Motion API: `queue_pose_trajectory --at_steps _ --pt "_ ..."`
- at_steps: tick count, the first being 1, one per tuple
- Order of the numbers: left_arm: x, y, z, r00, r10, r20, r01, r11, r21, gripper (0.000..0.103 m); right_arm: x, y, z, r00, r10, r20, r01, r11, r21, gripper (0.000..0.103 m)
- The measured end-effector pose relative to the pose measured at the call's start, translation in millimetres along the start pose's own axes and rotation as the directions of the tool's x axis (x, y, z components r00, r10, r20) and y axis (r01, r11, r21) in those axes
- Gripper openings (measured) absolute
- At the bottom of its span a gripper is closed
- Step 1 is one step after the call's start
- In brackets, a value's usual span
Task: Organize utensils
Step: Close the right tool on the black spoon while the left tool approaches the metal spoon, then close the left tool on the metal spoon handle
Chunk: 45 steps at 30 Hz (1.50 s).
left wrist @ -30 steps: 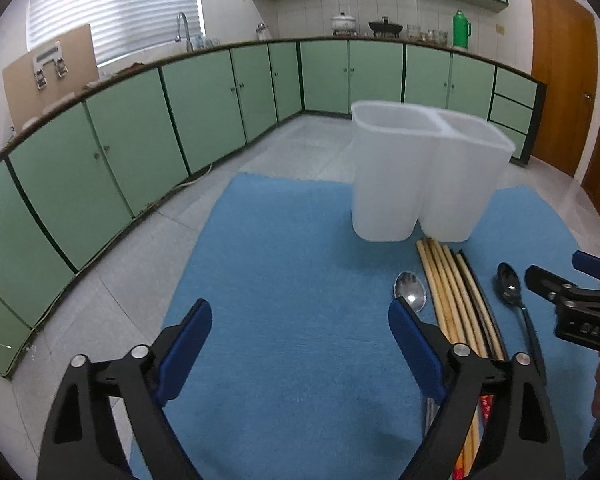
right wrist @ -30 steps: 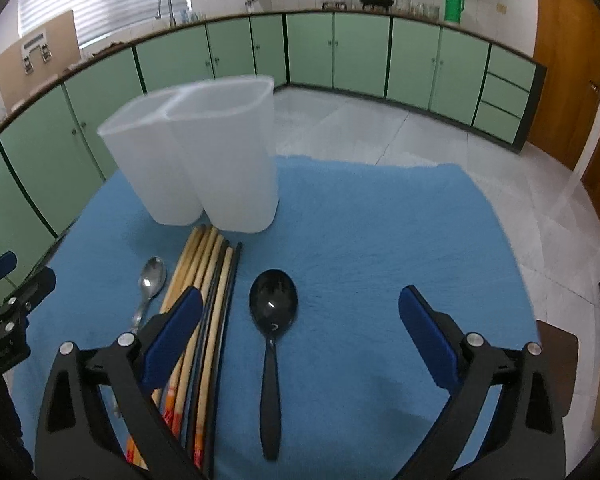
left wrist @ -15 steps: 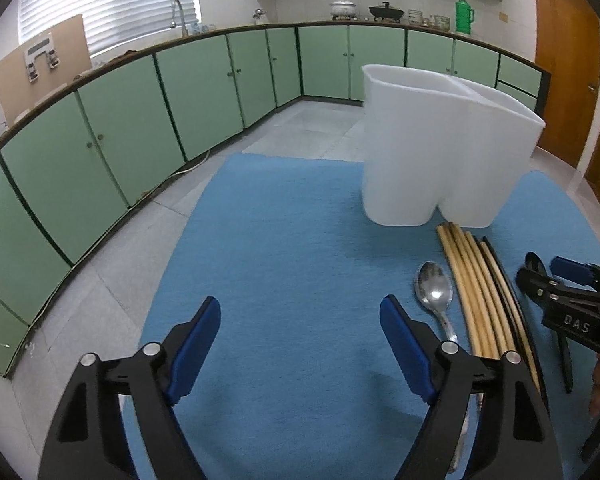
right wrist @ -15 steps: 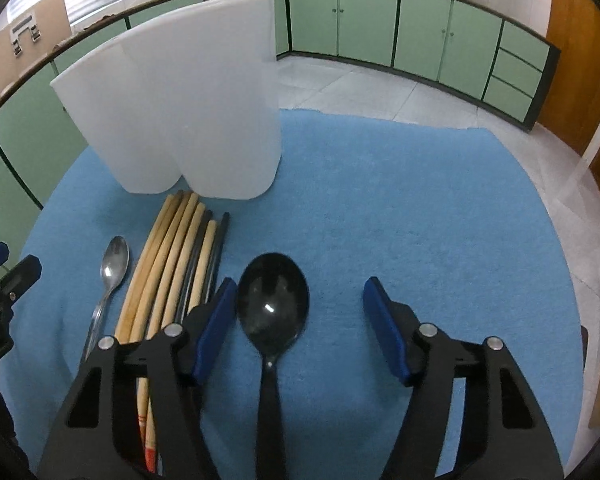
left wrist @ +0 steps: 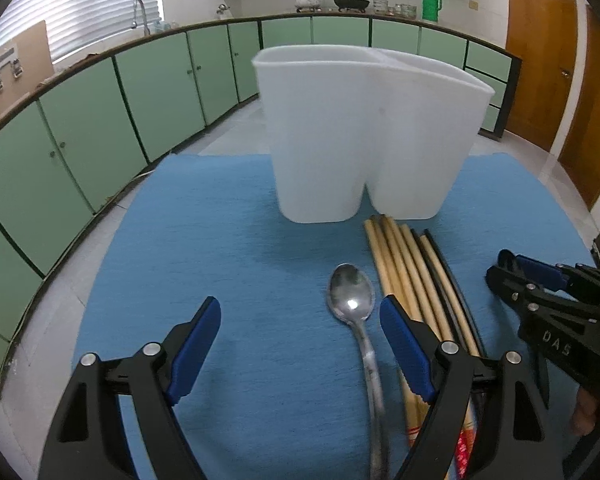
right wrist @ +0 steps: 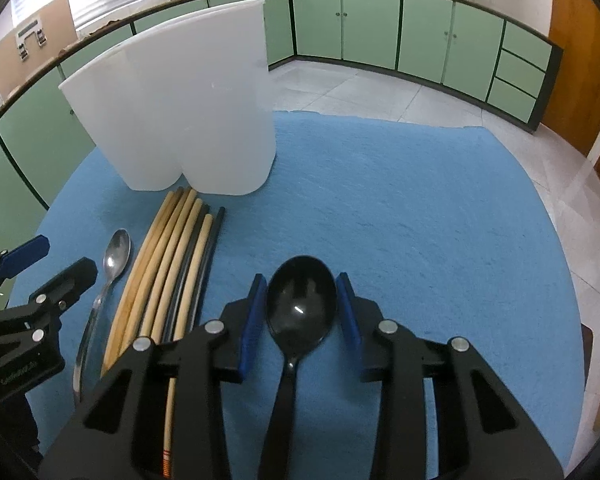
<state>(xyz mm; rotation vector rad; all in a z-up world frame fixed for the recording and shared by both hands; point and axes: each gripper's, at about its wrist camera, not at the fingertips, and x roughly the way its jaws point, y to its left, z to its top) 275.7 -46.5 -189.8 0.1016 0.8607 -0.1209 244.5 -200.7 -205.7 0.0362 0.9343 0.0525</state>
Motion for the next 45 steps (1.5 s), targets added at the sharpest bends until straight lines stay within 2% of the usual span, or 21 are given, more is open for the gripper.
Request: queue_pose_trajectory --at_steps 12,18,23,26,30,31,32,33,35,37,41,45 --pt "33.1 -1.5 14.6 0.999 0.021 -0.043 -0.020 1.000 0.020 0.080 -2.2 -11.3 0.6 1.000 0.017 0.004 -0.017 1.000 0.011 0.035" --pt "35.8 12.5 18.3 0.998 -0.024 -0.054 0.023 0.999 -0.028 0.080 0.4 -13.6 0.7 1.000 0.012 0.006 -0.012 1.000 0.002 0.035" --pt "30.7 15.9 15.1 0.997 -0.054 -0.047 0.053 0.998 -0.029 0.071 2.2 -12.4 1.5 1.000 0.013 -0.006 -0.013 1.000 -0.003 0.035" --pt "32.1 6.8 12.4 0.998 -0.047 -0.052 0.046 0.999 -0.019 0.071 3.5 -10.3 6.7 1.000 0.013 -0.023 -0.013 1.000 -0.016 0.035" --pt "32.8 -0.7 13.9 0.997 -0.048 -0.060 0.047 0.999 -0.018 0.071 5.7 -14.7 13.8 0.998 0.028 -0.053 -0.028 1.000 -0.010 0.042" --pt "32.4 0.5 14.1 0.997 -0.049 -0.060 0.048 0.999 -0.020 0.067 6.6 -15.7 14.6 0.998 0.032 -0.058 -0.032 0.999 -0.009 0.042" --pt "31.5 -0.3 14.1 0.997 -0.056 -0.056 0.055 0.998 -0.019 0.059 7.5 -16.9 15.5 0.997 0.036 -0.062 -0.037 0.999 -0.009 0.042" --pt "30.2 -0.8 13.0 0.997 -0.062 -0.052 0.061 0.998 -0.016 0.054 7.6 -18.7 16.8 0.997 0.035 -0.063 -0.035 0.999 -0.010 0.037" --pt "27.0 -4.2 12.1 0.996 -0.079 -0.047 0.078 0.997 -0.013 0.034 8.6 -22.0 19.3 0.997 0.036 -0.066 -0.037 0.999 -0.007 0.034" --pt "25.7 -4.9 11.0 0.995 -0.090 -0.045 0.090 0.996 -0.013 0.028 8.8 -25.8 19.5 0.997 0.050 -0.064 -0.049 0.999 0.013 0.034" --pt "21.0 -1.6 6.2 0.992 -0.123 -0.024 0.122 0.992 -0.023 0.027 3.9 -31.0 16.4 0.997 0.073 -0.027 -0.072 0.997 0.038 0.034" --pt "0.9 4.9 -1.0 0.983 -0.175 0.063 0.178 0.983 -0.037 0.027 -13.6 -34.2 11.0 0.992 0.097 0.080 -0.101 0.994 0.044 0.034"
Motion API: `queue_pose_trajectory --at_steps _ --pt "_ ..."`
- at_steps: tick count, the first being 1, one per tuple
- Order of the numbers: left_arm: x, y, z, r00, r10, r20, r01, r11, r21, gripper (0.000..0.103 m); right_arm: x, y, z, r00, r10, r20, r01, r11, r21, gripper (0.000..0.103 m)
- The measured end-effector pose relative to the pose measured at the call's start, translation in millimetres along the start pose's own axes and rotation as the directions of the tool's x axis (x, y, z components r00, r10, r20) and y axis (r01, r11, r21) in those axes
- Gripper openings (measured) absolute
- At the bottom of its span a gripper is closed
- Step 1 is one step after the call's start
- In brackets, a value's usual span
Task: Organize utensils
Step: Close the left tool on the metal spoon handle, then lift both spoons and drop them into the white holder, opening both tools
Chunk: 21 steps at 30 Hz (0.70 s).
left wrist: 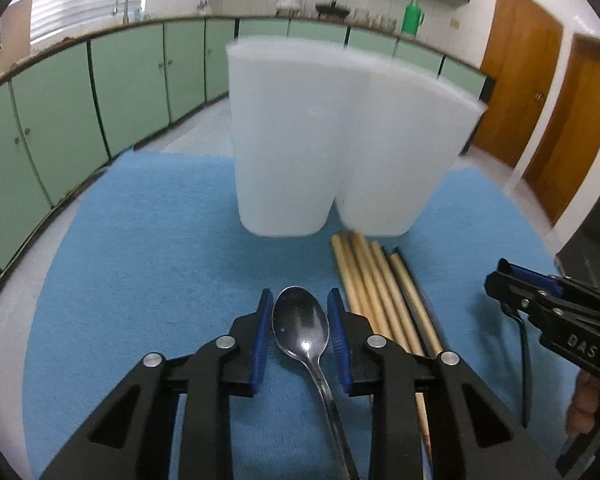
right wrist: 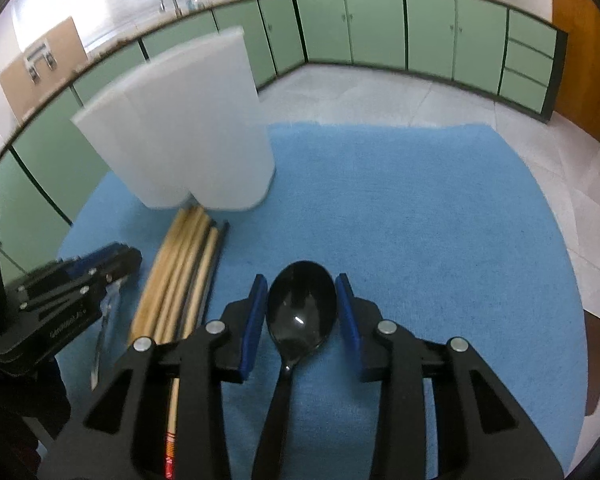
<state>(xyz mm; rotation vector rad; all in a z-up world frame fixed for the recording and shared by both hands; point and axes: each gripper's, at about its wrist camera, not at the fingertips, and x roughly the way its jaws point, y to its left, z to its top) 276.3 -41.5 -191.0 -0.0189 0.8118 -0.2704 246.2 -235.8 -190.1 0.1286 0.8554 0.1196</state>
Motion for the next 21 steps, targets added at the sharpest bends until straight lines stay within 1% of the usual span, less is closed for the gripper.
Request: queue_pose_trajectory --at_steps 3,6,8,11,14,15,16,21 --pt "-23.9 -5.6 -5.3 0.995 0.003 0.097 -0.005 1.000 0.021 0.027 -11.1 -3.0 0.0 0.998 0.009 0.067 -0.009 1.000 -0.004 0.034" --pt "-44.8 -9.0 -11.5 0.983 0.013 0.184 -0.023 0.998 0.051 0.027 -25.0 1.4 -1.7 0.990 0.008 0.142 -0.001 0.999 -0.049 0.033" --pt "-56.7 -11.6 -15.5 0.972 0.014 0.232 -0.028 0.998 0.058 0.027 -31.1 8.8 0.3 0.984 0.016 0.175 -0.005 0.998 -0.067 0.033" --pt "-70.2 -10.1 -14.8 0.960 0.006 0.278 -0.019 0.999 0.045 0.027 -42.7 10.0 5.7 0.973 0.043 0.225 -0.028 0.997 -0.069 0.033" --pt "-83.1 -9.6 -11.0 0.945 0.005 0.328 -0.022 0.999 0.049 0.027 -53.2 14.9 12.0 0.959 0.045 0.281 -0.018 0.995 -0.100 0.033" --pt "-89.2 -11.3 -9.7 0.938 0.003 0.346 -0.022 0.999 0.050 0.027 -53.2 14.9 12.0 0.959 0.045 0.281 -0.018 0.995 -0.100 0.033" --pt "-94.3 -12.0 -7.7 0.933 0.001 0.361 -0.021 0.998 0.051 0.027 -54.5 18.2 15.1 0.954 0.048 0.295 -0.017 0.994 -0.106 0.033" --pt "-118.2 -11.2 5.3 0.901 -0.018 0.434 -0.003 0.999 0.047 0.027 -75.6 19.2 27.5 0.919 0.095 0.382 -0.054 0.992 -0.117 0.033"
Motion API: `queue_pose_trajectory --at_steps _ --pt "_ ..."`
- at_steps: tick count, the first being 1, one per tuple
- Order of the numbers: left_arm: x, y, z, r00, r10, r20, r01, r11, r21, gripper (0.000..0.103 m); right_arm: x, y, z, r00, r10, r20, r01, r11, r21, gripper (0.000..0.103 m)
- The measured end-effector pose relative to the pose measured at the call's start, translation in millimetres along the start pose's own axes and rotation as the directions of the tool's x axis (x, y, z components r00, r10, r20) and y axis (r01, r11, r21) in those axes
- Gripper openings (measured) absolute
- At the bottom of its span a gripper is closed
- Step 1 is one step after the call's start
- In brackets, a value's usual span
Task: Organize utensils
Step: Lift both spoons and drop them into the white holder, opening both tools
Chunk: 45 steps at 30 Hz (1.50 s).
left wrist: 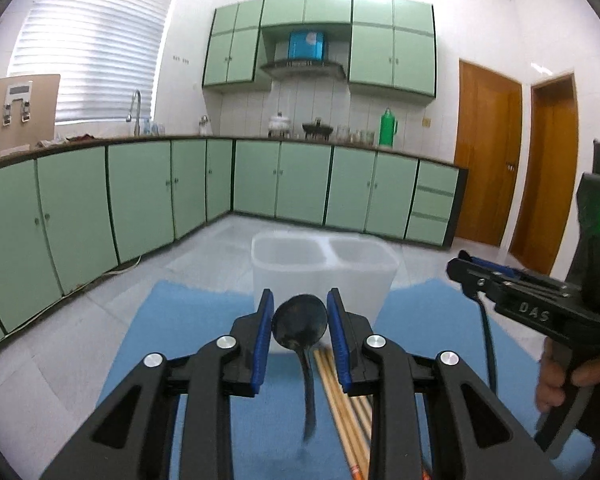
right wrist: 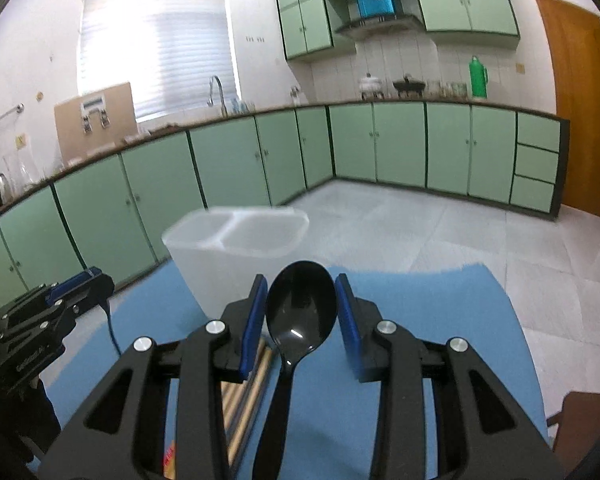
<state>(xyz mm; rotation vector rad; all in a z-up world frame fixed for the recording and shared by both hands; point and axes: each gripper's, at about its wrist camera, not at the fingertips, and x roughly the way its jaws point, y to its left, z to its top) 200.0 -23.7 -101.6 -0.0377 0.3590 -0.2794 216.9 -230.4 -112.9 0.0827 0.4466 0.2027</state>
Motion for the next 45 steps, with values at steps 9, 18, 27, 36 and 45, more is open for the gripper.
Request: queue_pose_trajectory --at_steps 9,18,27,36,45 --pt "-17.8 5.8 65.9 0.984 -0.051 0.169 0.055 0.998 -0.018 0.027 1.7 -8.0 60.8 0.984 0.055 0.172 -0.059 0.998 0.016 0.033" --pt "13.8 7.5 124.8 0.961 -0.050 0.273 0.050 0.999 0.006 0.027 34.8 -13.5 112.5 0.953 0.051 0.298 -0.058 0.998 0.014 0.033" --pt "83.3 15.4 104.1 0.987 -0.036 0.156 0.039 0.999 -0.015 0.027 104.5 -16.8 102.7 0.972 -0.030 0.234 0.024 0.999 0.031 0.033" --pt "110.1 15.6 71.9 0.999 -0.012 0.053 0.013 1.000 -0.004 0.027 120.4 -14.2 79.0 0.987 -0.021 0.157 0.014 0.999 0.048 0.035" --pt "67.8 8.8 64.9 0.999 0.021 0.045 -0.021 1.000 0.009 0.052 80.3 -15.1 61.8 0.992 -0.037 0.119 0.025 0.995 0.099 0.062"
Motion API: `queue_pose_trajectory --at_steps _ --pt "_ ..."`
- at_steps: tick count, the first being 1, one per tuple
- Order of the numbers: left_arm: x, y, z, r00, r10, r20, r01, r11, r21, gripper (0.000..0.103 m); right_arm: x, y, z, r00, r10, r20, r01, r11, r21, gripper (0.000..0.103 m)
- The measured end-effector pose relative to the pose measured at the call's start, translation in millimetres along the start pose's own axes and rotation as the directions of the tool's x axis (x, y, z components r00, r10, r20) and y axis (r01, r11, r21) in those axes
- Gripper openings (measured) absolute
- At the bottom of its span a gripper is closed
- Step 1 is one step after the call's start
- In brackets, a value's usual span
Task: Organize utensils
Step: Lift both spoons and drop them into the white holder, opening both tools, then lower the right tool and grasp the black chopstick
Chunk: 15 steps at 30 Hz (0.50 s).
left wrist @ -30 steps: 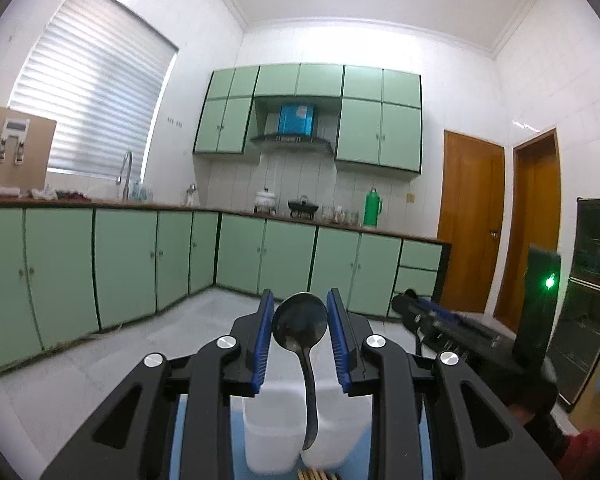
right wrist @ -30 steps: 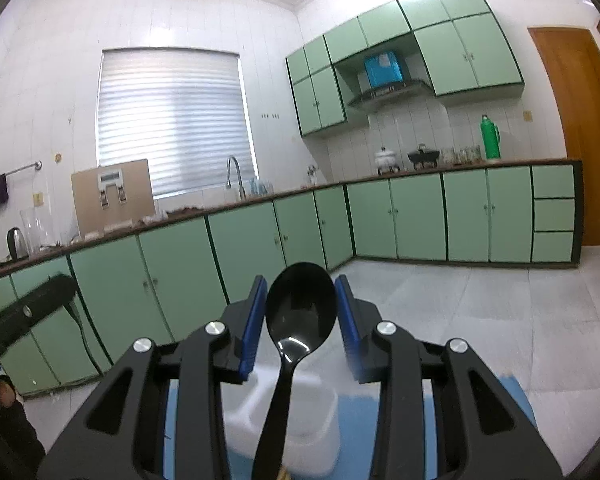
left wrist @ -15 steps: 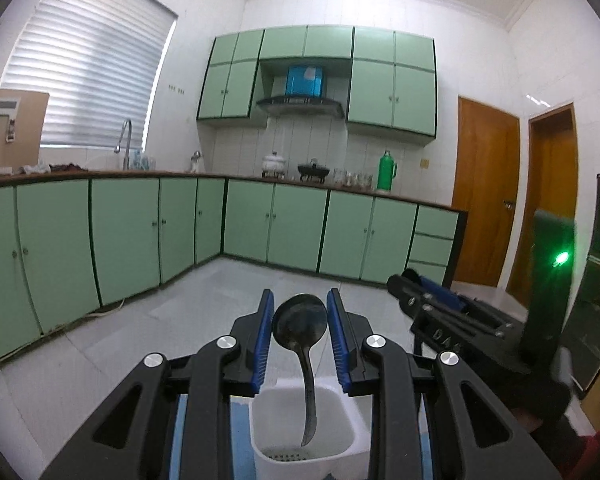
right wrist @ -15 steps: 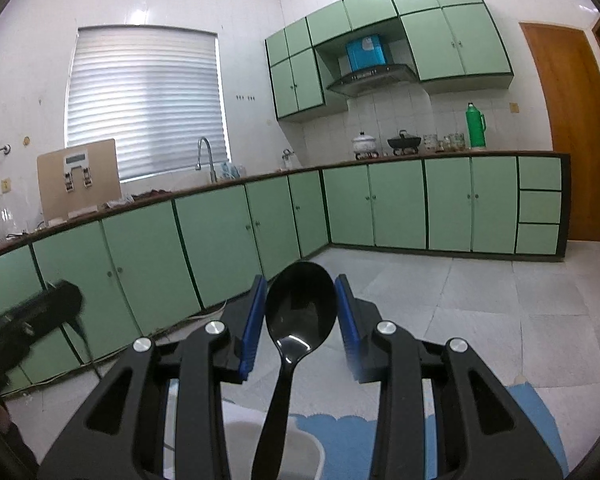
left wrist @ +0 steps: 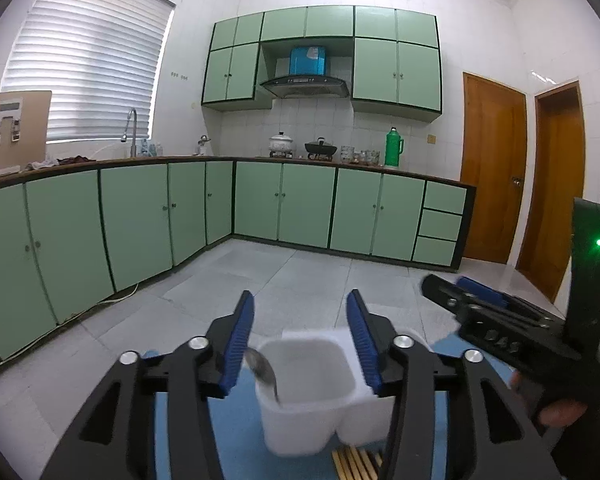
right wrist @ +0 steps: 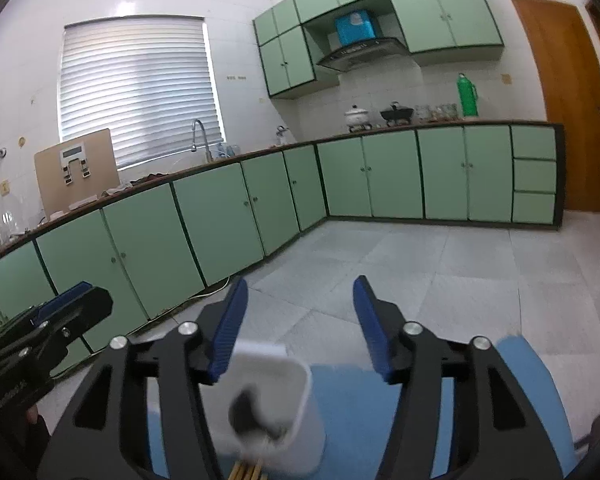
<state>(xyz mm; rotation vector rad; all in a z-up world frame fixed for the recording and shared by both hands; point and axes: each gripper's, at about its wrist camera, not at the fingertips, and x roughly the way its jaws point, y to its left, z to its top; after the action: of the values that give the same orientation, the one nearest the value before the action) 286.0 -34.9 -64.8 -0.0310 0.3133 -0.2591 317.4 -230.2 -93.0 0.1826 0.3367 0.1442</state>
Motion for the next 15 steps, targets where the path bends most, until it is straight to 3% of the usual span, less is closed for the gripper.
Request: queue_pose_trajectory --at_steps 5,9,15 --pt "-42.7 -1.4 -29.0 0.996 0.035 -0.076 -0.038 0.998 -0.043 0.058 -48.2 -4.6 -22.6 0.997 -0.012 -0.071 0.014 0.999 0.034 0.075" --pt "-73.7 -8.4 -66.1 0.987 0.042 -0.157 -0.052 0.997 -0.059 0.060 -91.5 3.8 -58.3 0.990 -0.013 -0.144 0.018 0.999 0.031 0.076" --pt "-108.0 -20.9 -128.8 0.955 0.056 -0.292 -0.078 0.995 -0.062 0.060 -146.2 21.5 -120.4 0.968 -0.058 -0.243 0.060 0.998 0.001 0.074"
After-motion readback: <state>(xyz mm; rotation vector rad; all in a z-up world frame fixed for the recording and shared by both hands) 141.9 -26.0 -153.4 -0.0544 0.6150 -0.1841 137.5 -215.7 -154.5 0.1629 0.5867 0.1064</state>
